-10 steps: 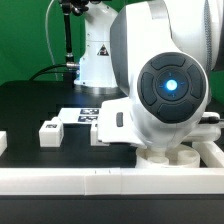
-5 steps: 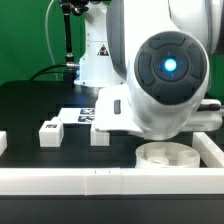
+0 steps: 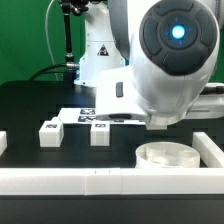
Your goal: Assemble stool
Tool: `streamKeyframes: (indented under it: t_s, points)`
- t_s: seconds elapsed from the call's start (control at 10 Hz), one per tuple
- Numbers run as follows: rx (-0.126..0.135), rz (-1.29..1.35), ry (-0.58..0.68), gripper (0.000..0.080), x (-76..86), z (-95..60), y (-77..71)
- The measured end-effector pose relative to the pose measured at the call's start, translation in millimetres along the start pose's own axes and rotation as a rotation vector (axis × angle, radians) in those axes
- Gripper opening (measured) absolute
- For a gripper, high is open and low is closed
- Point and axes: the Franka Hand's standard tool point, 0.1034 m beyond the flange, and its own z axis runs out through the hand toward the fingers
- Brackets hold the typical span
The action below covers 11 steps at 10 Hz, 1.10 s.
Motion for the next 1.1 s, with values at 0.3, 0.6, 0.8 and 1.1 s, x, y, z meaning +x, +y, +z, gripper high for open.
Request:
streamKeyframes:
  t_s: [0.3,0.6,0.8,1.1]
  points:
    - [0.007,-0.023,0.071,0.0337,4.8,-13.5,-0.5]
    - [0.015,-0.013,0.269,0.0337,-17.9,-53.4,-9.4]
    - [0.014,-0.019,0.418,0.0337,-20.7,-58.7,-17.5]
    - [0.026,-0.021,0.677,0.0337,-11.9,-70.8,-22.8]
